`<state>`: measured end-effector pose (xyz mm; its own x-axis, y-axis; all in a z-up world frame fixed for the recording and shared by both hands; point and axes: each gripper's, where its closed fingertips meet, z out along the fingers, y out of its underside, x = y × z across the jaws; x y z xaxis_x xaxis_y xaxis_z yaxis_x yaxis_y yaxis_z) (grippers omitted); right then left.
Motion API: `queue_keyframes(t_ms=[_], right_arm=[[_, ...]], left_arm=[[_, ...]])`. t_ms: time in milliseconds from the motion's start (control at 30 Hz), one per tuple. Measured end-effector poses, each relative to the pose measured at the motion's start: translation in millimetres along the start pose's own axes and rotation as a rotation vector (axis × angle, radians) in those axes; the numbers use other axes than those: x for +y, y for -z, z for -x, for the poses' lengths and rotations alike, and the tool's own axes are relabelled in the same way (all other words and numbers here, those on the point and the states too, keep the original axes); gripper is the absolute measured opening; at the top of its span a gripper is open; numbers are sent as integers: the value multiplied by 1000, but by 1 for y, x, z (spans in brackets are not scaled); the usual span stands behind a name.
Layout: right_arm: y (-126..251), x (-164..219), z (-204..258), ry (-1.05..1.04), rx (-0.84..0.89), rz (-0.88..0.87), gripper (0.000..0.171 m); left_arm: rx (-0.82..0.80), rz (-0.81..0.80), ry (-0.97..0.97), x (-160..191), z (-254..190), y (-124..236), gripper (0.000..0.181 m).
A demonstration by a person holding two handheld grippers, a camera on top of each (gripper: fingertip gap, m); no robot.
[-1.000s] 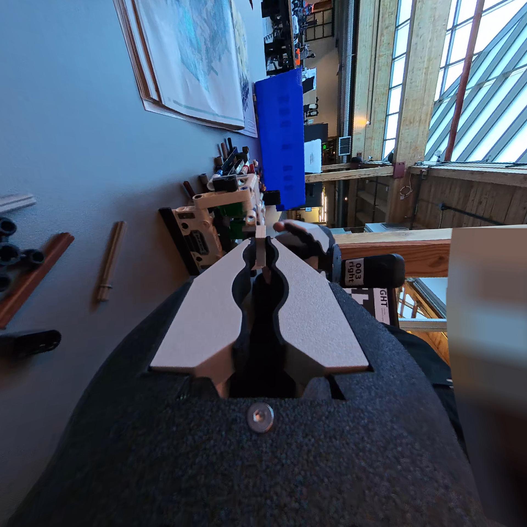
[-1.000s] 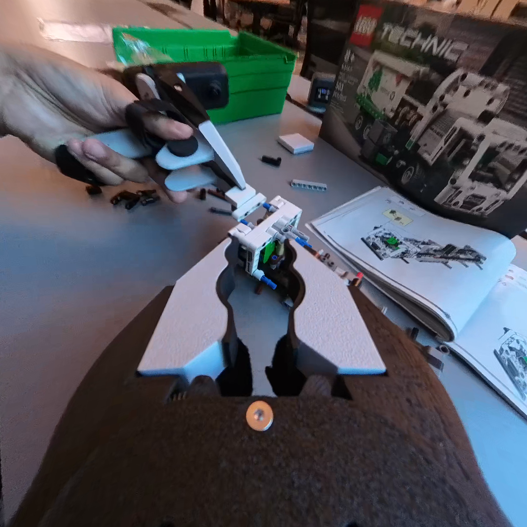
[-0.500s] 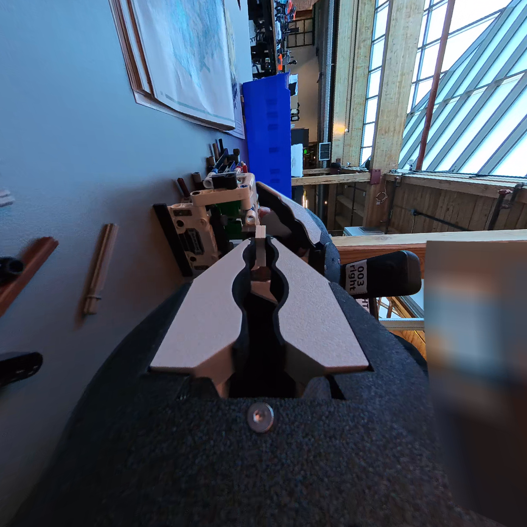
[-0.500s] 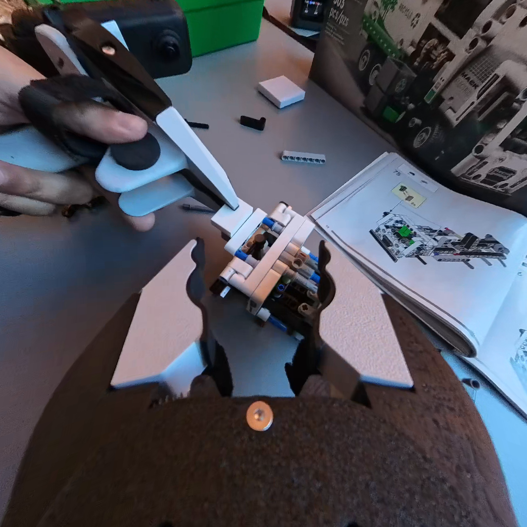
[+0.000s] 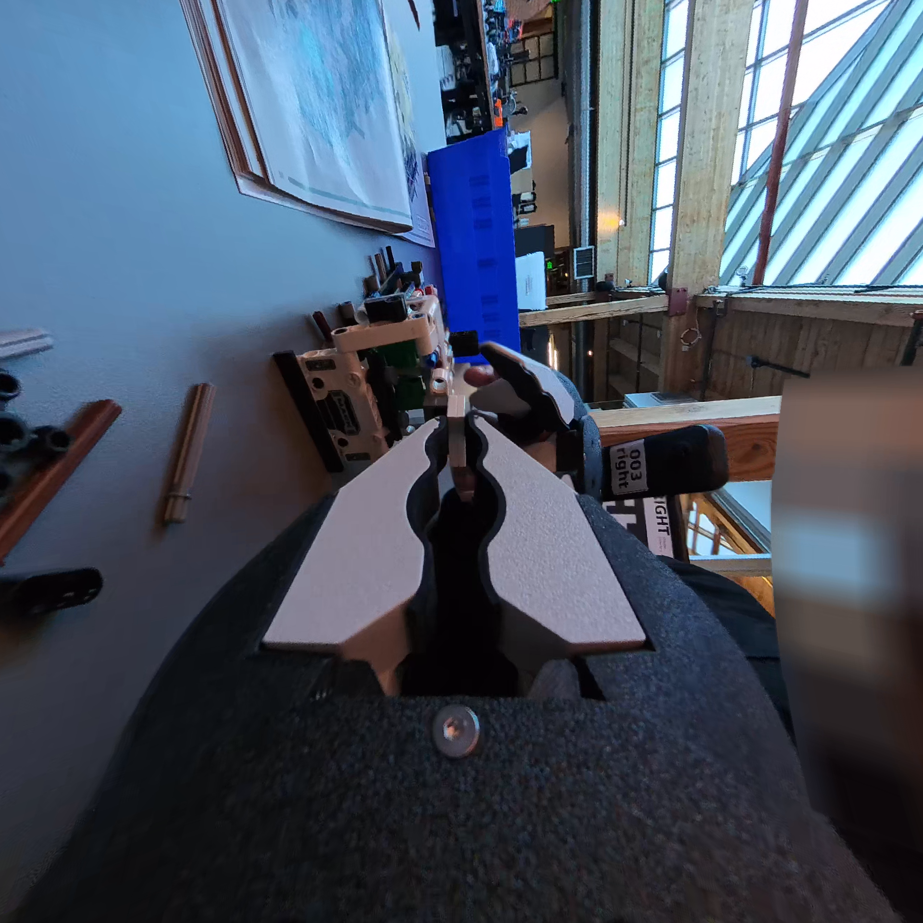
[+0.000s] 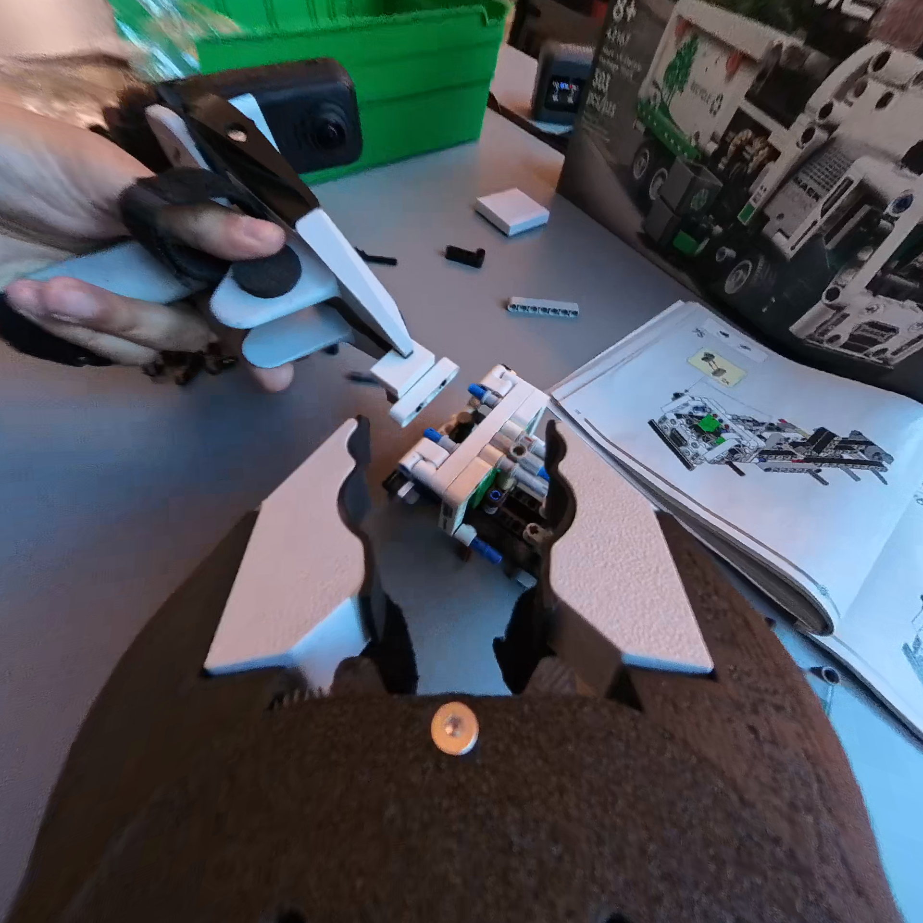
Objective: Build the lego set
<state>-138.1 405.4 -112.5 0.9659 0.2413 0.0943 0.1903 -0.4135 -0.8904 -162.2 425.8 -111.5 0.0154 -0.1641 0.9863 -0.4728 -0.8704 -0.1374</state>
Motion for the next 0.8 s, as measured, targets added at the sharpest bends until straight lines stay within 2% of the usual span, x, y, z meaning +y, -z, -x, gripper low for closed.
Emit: queue_keyframes(t_ms=[167, 233, 300, 400, 500, 600, 633, 733, 800], right_arm=[[34, -2, 0, -83, -86, -113, 56], [43, 1, -5, -125, -78, -137, 56], [43, 3, -11, -157, -17, -141, 64], [25, 4, -9, -143, 94, -118, 85], [2, 6, -11, -32, 224, -52, 90], [-18, 11, -14, 10, 259, 38, 86], [-20, 12, -16, 7, 260, 54, 80], [-20, 15, -16, -11, 229, 75, 63], [-16, 16, -17, -3, 222, 72, 60]], left_arm=[[-39, -23, -71, 0, -4, 11, 5], [-55, -19, -101, 3, -6, 12, 6], [-69, -26, -126, 4, -7, 13, 6], [-88, -43, -167, 3, -12, 14, 6], [-107, -64, -210, 2, -17, 18, 5], [-103, -71, -225, 4, -24, 23, 6], [-103, -71, -229, 6, -26, 25, 6], [-101, -66, -239, 12, -29, 29, 5], [-97, -70, -240, 14, -31, 30, 5]])
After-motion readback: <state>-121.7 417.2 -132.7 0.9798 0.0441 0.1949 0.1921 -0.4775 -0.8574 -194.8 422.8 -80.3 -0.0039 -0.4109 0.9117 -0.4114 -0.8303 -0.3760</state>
